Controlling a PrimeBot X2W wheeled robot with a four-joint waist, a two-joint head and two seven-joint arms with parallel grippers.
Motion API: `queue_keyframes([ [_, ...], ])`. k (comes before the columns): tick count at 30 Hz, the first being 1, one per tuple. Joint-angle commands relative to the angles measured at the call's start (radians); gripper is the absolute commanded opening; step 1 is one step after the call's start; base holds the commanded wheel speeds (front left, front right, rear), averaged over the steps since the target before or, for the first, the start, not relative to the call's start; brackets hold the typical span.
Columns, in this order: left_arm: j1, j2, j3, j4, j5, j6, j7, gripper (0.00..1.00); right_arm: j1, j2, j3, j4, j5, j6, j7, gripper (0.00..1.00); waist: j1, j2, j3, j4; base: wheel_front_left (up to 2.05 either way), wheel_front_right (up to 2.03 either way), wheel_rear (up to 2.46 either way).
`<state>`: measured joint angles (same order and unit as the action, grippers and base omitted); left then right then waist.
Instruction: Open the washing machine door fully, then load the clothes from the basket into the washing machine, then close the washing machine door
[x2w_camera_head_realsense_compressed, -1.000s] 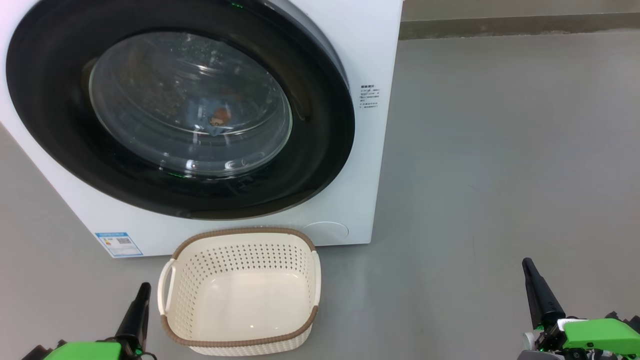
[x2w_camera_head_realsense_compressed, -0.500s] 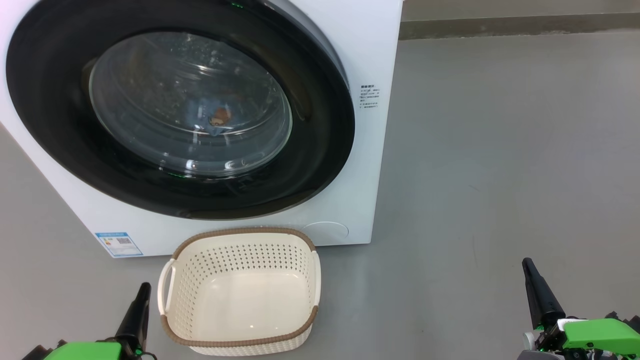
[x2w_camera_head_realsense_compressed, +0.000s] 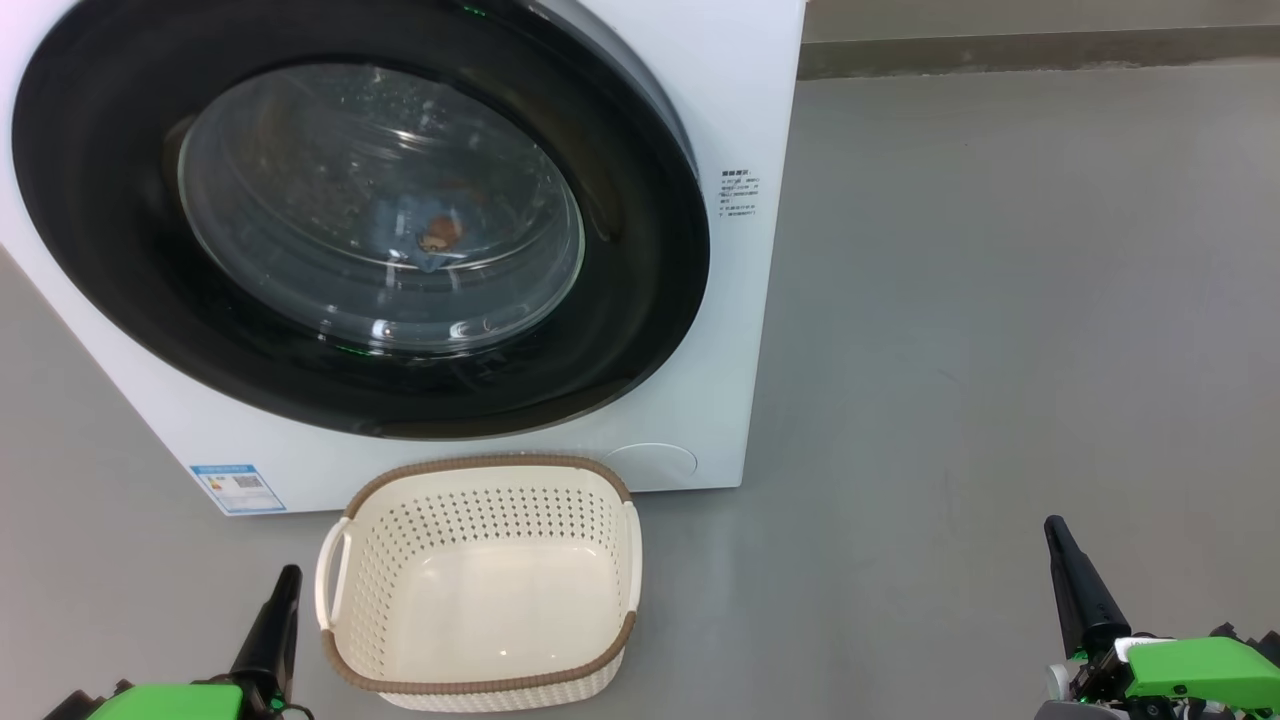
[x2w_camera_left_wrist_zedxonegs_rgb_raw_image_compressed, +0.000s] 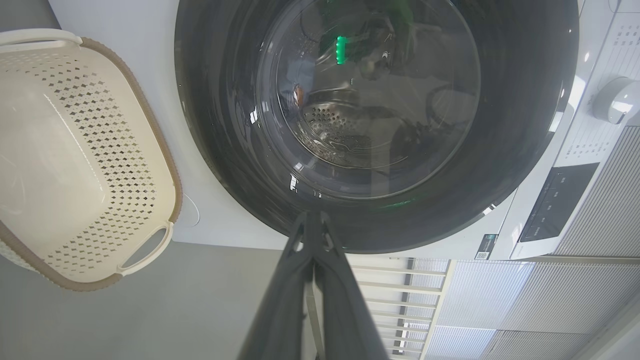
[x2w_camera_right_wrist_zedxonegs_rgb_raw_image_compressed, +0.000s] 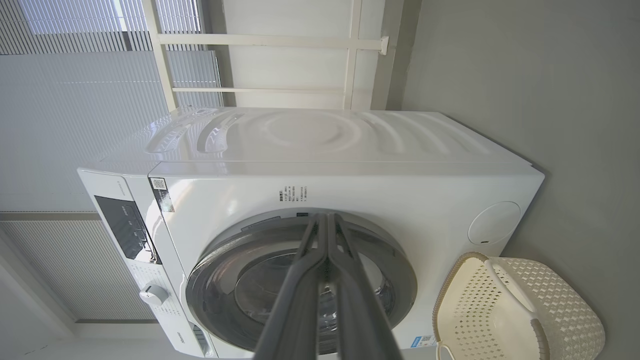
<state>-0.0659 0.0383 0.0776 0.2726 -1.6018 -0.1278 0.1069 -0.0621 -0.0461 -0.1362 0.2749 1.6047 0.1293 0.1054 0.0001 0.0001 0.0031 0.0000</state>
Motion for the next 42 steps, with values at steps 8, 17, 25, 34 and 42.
queue_keyframes([
  [8, -0.042, 0.013, 0.036, -0.028, -0.007, -0.003, 0.006, 0.0, -0.046, -0.004, 0.022, -0.03, 0.004, 0.001, 0.008, 0.0, -0.0001, -0.0001, 0.0, 0.0, 0.0, 0.0, 0.0],
  [17, -0.042, 0.013, 0.036, -0.028, -0.007, -0.003, 0.006, 0.0, -0.046, -0.004, 0.022, -0.03, 0.004, 0.001, 0.008, 0.0, -0.0001, -0.0001, 0.0, 0.0, 0.0, 0.0, 0.0],
  [25, -0.042, 0.013, 0.036, -0.028, -0.007, -0.003, 0.006, 0.0, -0.046, -0.004, 0.022, -0.03, 0.004, 0.001, 0.008, 0.0, -0.0001, -0.0001, 0.0, 0.0, 0.0, 0.0, 0.0],
  [34, -0.042, 0.013, 0.036, -0.028, -0.007, -0.003, 0.006, 0.0, -0.046, -0.004, 0.022, -0.03, 0.004, 0.001, 0.008, 0.0, -0.0001, -0.0001, 0.0, 0.0, 0.0, 0.0, 0.0],
  [42, -0.042, 0.013, 0.037, -0.028, -0.007, -0.003, 0.007, 0.0, -0.046, -0.004, 0.022, -0.03, 0.004, 0.001, 0.008, 0.0, -0.0001, -0.0001, 0.0, 0.0, 0.0, 0.0, 0.0],
])
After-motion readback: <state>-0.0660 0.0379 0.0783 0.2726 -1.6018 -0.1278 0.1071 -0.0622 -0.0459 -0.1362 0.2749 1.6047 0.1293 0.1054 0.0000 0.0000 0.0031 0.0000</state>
